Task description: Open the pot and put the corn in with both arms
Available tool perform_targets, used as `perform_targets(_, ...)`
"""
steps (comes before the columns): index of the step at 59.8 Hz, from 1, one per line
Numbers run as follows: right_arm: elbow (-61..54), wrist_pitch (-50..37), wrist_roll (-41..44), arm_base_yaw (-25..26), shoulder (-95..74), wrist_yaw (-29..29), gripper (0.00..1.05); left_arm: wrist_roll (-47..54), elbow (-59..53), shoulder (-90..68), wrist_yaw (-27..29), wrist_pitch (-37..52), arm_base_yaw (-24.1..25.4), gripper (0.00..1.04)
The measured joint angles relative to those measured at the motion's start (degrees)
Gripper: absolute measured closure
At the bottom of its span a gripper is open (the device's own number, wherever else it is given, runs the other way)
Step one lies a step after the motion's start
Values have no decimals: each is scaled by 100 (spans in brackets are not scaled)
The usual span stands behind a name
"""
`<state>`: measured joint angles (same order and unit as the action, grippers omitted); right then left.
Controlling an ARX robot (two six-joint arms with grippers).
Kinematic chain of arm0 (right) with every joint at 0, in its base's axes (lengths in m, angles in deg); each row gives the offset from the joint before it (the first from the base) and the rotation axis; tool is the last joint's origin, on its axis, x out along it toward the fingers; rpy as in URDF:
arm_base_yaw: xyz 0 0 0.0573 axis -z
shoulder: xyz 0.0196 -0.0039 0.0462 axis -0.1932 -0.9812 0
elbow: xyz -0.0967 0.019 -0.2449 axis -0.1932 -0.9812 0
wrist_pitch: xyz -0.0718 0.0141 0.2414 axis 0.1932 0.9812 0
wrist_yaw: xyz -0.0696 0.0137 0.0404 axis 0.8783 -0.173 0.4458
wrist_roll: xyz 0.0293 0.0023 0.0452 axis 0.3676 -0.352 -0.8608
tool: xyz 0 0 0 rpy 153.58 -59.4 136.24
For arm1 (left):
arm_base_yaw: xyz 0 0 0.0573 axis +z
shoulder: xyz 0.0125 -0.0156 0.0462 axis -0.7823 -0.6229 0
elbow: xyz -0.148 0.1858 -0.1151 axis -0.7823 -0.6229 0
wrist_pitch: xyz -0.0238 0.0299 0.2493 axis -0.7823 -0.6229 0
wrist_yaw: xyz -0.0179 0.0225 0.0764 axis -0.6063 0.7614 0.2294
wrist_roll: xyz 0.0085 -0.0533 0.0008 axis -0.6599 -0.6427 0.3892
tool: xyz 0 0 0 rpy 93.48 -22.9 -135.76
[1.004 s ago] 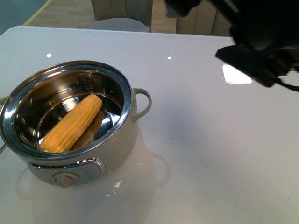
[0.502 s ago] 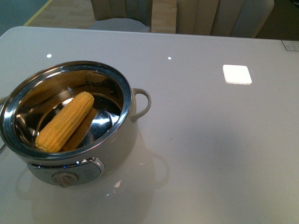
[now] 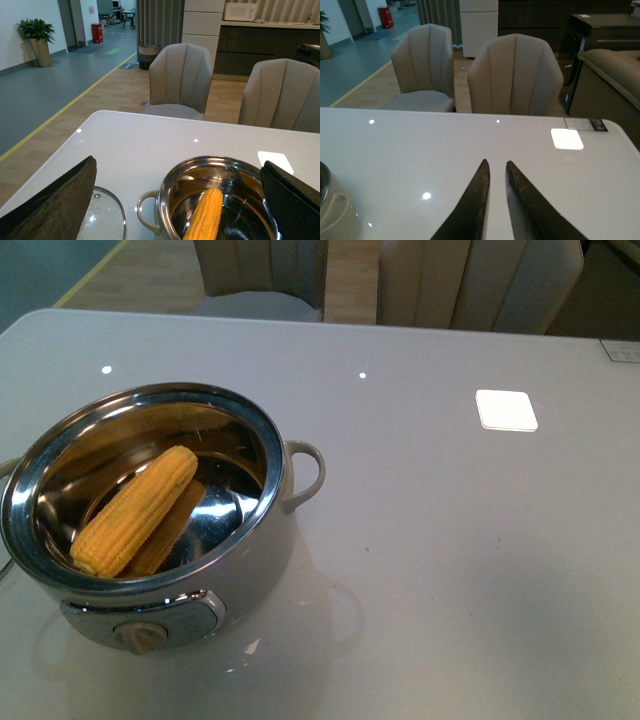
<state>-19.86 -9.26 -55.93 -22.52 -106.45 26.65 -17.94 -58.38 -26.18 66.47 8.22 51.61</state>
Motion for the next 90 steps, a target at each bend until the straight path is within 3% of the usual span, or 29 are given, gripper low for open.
perform_targets(16, -267, 632, 28, 483, 901, -452, 103, 0, 0, 0, -2, 0, 0, 7)
perform_targets(21, -407, 616, 35, 933, 1102, -1016, 103, 0, 0, 0, -7, 0, 0, 7)
perform_targets(26, -417, 706, 33, 1102, 1255, -1038, 103, 0, 0, 0, -2, 0, 0, 7)
perform_targets(73, -417, 2258, 35, 1117, 2835, -1058, 103, 0, 0, 0, -2, 0, 0, 7)
perform_targets(79, -415, 3171, 33, 1119, 3587, -1062, 103, 0, 0, 0, 0, 0, 0, 7)
perform_targets(90, -415, 3248, 33, 1119, 3794, -1062, 103, 0, 0, 0, -2, 0, 0, 7)
